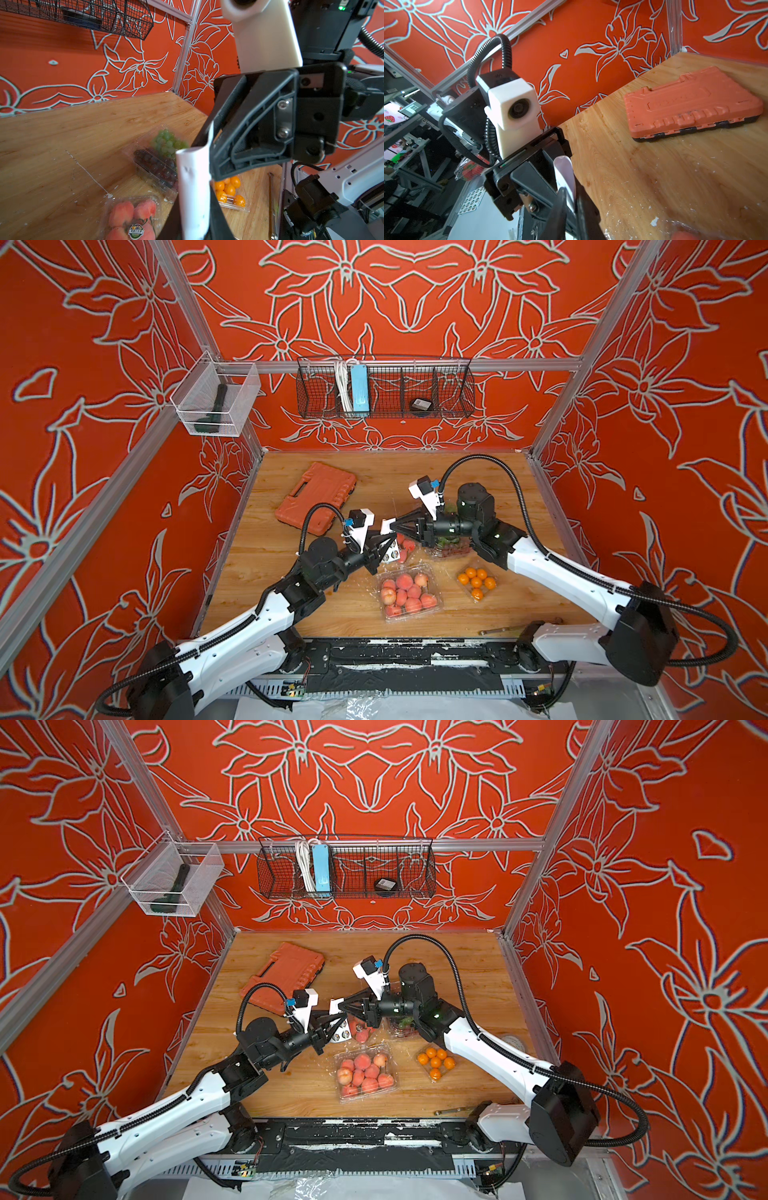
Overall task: Label fruit boxes
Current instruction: Pick up the label sticker from the center of the board, then adjust the label sticker.
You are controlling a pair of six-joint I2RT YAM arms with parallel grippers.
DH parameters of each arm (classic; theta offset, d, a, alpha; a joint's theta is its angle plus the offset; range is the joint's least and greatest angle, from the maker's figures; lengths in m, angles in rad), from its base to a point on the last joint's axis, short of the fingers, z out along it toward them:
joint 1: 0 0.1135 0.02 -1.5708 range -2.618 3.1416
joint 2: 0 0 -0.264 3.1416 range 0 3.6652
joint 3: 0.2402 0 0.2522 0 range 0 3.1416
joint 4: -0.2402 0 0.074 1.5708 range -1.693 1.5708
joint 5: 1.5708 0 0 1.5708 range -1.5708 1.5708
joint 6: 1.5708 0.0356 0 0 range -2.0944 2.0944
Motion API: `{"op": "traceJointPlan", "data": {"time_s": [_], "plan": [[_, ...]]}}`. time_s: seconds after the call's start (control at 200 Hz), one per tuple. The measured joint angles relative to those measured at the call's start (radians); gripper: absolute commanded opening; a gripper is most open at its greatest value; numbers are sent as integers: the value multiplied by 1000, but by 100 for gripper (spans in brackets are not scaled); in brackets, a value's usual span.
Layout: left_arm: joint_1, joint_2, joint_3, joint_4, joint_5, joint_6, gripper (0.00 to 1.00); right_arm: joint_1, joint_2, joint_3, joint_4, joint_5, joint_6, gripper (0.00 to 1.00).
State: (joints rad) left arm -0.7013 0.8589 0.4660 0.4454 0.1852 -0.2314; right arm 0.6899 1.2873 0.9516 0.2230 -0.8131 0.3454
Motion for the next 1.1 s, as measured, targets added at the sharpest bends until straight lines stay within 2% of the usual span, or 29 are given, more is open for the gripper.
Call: {"op": "traceJointPlan", "data": {"time_s": [0.055,0.125,0.17,0.24,0.29,0.4,0.515,0.601,0.916,1.001,1.056,1.101], "plan": [[0,-1,1,0,-1,0,22,0,0,1,-2,0,-11,0],[0,-1,2,-2,-3,1,30,0,0,2,-10,3,-28,0],[0,0,2,-3,-2,-5,41,0,0,1,-18,3,-39,0],[0,0,3,-3,5,-2,65,-3,-5,2,-39,4,-61,0],[1,0,3,-3,19,11,73,-11,-16,2,-63,2,-83,0],[18,-4,3,-2,76,18,81,-49,-57,1,-97,-26,-124,0],[77,-38,-15,29,197,16,84,-111,-117,1,-122,-72,-166,0],[112,-71,-45,80,287,13,90,-141,-162,0,-136,-121,-200,0],[119,62,-48,255,609,3,89,-145,-246,-62,-73,-306,-206,0],[119,74,-55,323,671,-11,82,-145,-242,-72,-48,-333,-192,0],[118,86,-50,351,702,-21,68,-145,-240,-74,-31,-345,-182,0],[117,99,-45,364,719,-26,62,-145,-240,-76,-18,-352,-176,0]]}}
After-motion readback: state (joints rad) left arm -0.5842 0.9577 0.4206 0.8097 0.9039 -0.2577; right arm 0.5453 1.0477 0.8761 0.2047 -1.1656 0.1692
